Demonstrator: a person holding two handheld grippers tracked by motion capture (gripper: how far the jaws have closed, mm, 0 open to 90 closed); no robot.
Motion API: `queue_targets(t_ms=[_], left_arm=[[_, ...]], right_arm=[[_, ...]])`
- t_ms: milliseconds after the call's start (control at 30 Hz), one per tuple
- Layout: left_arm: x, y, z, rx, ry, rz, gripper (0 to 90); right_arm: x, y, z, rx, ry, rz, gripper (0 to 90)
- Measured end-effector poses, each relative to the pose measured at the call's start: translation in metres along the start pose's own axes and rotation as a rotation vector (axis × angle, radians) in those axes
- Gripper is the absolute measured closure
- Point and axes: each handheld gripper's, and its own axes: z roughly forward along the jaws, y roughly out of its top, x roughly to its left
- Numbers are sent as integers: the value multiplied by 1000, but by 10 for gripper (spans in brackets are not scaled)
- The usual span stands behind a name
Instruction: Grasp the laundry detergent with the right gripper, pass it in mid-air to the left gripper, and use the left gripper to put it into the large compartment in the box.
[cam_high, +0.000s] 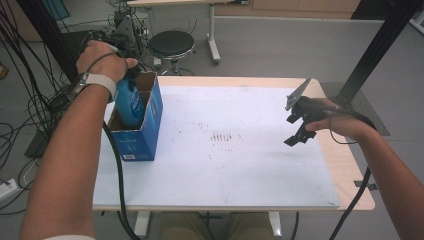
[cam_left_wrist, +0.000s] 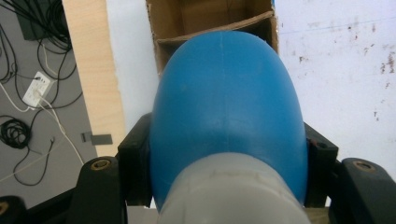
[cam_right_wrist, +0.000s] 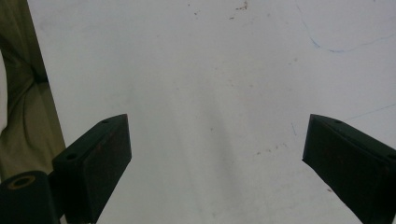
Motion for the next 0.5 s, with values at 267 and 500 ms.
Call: queue_targets(t_ms=[267, 500], left_arm=[[0, -1, 17, -1, 9, 8, 374], [1, -4, 33, 3, 2, 9, 373]], right_arm=[[0, -1, 3, 6, 4, 5, 78], [0, -2, 7, 15, 9, 7, 78]])
